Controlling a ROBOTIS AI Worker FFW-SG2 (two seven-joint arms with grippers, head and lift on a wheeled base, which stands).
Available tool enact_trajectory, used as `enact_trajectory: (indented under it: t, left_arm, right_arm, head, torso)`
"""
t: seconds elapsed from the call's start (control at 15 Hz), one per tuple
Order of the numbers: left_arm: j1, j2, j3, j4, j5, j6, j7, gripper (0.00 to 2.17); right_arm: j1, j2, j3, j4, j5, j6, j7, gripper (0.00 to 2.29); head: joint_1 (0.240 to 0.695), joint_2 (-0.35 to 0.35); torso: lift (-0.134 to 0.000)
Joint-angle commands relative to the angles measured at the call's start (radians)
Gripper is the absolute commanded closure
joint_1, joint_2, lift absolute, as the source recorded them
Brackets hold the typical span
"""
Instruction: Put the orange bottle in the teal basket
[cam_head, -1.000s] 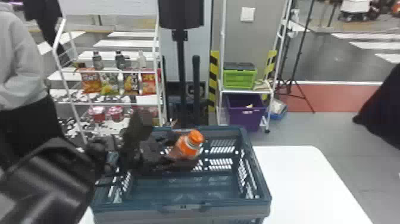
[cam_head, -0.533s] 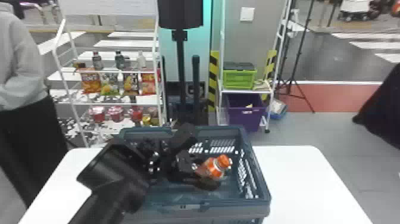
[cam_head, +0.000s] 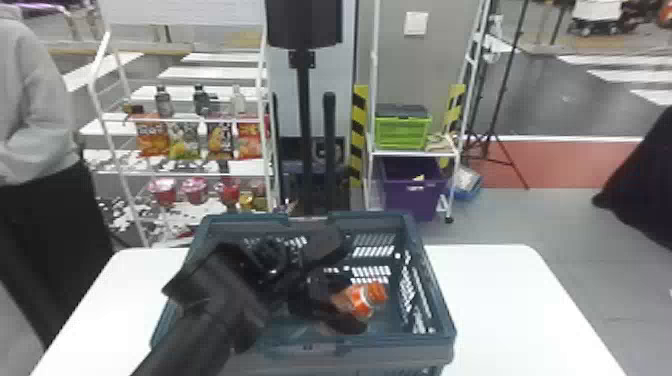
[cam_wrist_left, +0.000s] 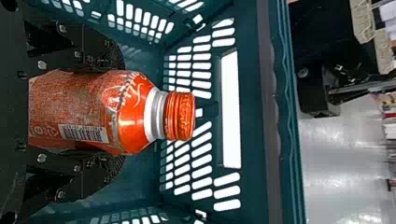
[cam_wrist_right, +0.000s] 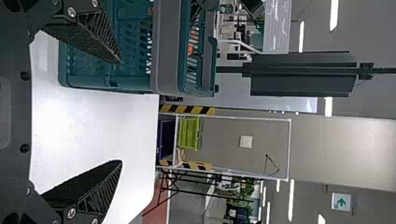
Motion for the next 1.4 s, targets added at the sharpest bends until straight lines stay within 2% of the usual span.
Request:
enact_trajectory:
  t: [0.0,0.27,0.53,0.73,1.07,1.33]
  left_arm:
    - [-0.006,-0.006,0.0,0.022,-0.04,-0.004,-0.004,0.62]
    - [-0.009,-0.021,0.0,0.039,-0.112,-0.001,-0.025,0.62]
    - [-0.002,-0.019,0.001,0.028,-0.125,0.02,-0.021,0.6]
    - [0.023,-0.013,0.009,-0.023,-0.123,0.063,0.014,0.24]
    - [0.057,-0.002,0.053,-0.119,-0.102,0.079,0.042,0.18]
    - [0.129,0.013,0.172,-0.322,-0.043,0.14,0.036,0.18]
  right_arm:
    - [0.0,0.002,0.0,0.001,-0.001,-0.001,0.0,0.13]
    - [0.0,0.002,0.0,0.007,0.001,-0.007,0.0,0.13]
    - [0.005,0.002,0.0,0.007,-0.001,-0.013,0.0,0.13]
    - [0.008,0.002,0.0,0.006,-0.001,-0.019,0.0,0.13]
    - [0.011,0.002,-0.003,0.006,-0.002,-0.022,0.0,0.13]
    - [0.011,0.002,-0.006,0.007,-0.006,-0.022,0.0,0.13]
  head:
    - [0.499,0.0]
    - [0.499,0.0]
    - [0.499,0.0]
    - [0.499,0.0]
    - [0.499,0.0]
    - [0.499,0.0]
  torso:
    - [0.0]
    - [0.0]
    - [0.0]
    - [0.0]
    - [0.0]
    - [0.0]
